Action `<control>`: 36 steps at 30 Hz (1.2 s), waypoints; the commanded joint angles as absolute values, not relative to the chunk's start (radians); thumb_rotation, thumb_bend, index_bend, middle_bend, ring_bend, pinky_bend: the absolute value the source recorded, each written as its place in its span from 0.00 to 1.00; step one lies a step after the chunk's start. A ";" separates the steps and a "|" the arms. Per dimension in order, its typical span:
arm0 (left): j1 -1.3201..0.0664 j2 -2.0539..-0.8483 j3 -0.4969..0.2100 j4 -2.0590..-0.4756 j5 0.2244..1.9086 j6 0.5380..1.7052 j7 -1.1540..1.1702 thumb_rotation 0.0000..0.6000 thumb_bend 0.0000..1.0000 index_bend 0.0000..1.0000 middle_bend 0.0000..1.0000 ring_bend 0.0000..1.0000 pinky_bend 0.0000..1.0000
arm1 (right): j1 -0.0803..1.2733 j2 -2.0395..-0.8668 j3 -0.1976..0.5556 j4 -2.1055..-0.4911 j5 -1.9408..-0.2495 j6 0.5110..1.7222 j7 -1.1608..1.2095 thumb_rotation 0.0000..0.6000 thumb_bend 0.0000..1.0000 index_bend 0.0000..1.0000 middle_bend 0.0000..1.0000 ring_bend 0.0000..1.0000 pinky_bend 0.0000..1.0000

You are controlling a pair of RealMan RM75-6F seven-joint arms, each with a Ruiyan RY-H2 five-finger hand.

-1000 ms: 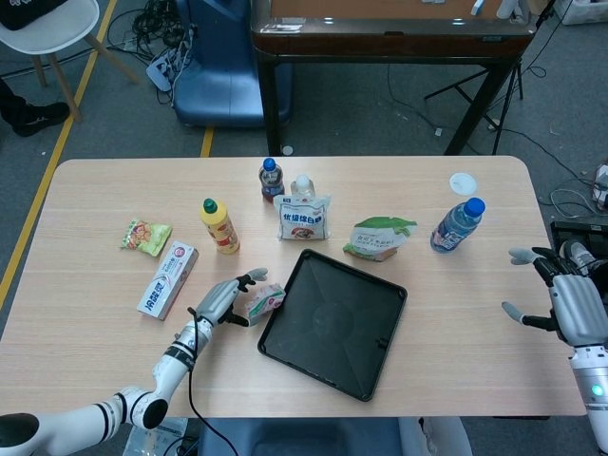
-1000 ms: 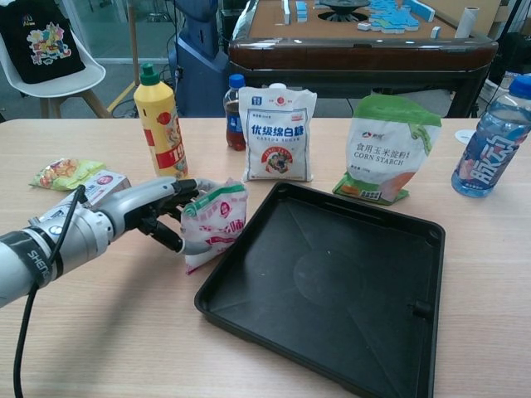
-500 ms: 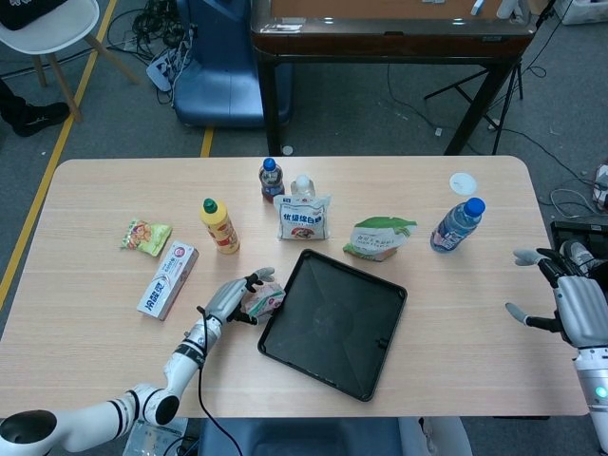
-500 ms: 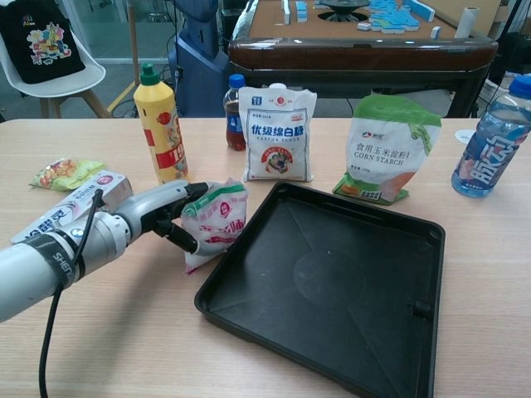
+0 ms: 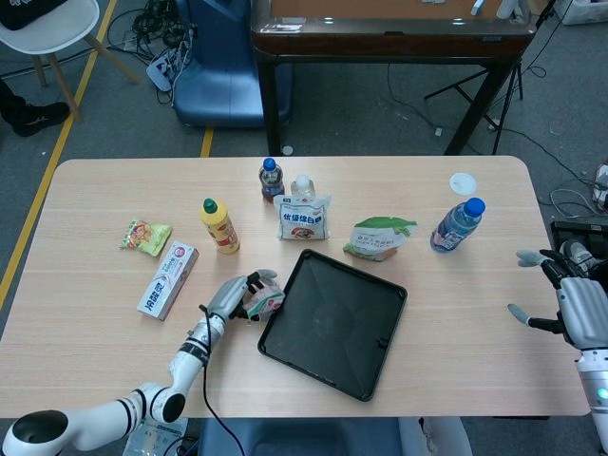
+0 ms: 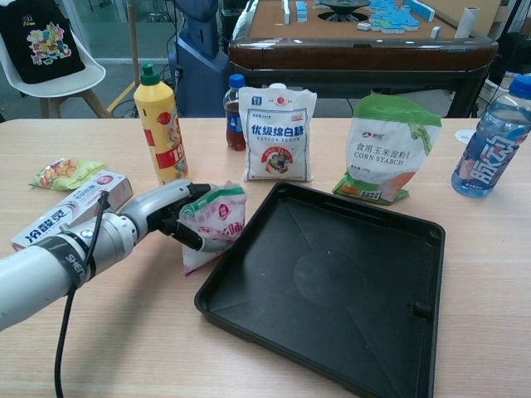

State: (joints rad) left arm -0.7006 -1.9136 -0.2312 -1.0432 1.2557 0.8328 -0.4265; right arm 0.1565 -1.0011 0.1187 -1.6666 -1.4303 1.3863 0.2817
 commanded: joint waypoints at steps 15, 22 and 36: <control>-0.699 -1.900 -0.223 -0.998 1.303 0.860 -0.494 1.00 0.21 0.44 0.54 0.51 0.65 | 0.160 -1.000 0.124 -1.675 -1.428 1.379 0.276 1.00 0.17 0.25 0.33 0.16 0.20; -0.705 -1.814 -0.201 -1.066 1.348 0.882 -0.427 1.00 0.21 0.44 0.54 0.51 0.65 | 0.166 -1.006 0.126 -1.672 -1.436 1.377 0.279 1.00 0.17 0.25 0.33 0.16 0.20; -0.736 -1.701 -0.171 -1.288 1.447 1.022 0.079 1.00 0.21 0.43 0.54 0.51 0.65 | 0.166 -1.017 0.120 -1.659 -1.461 1.389 0.301 1.00 0.17 0.25 0.33 0.16 0.20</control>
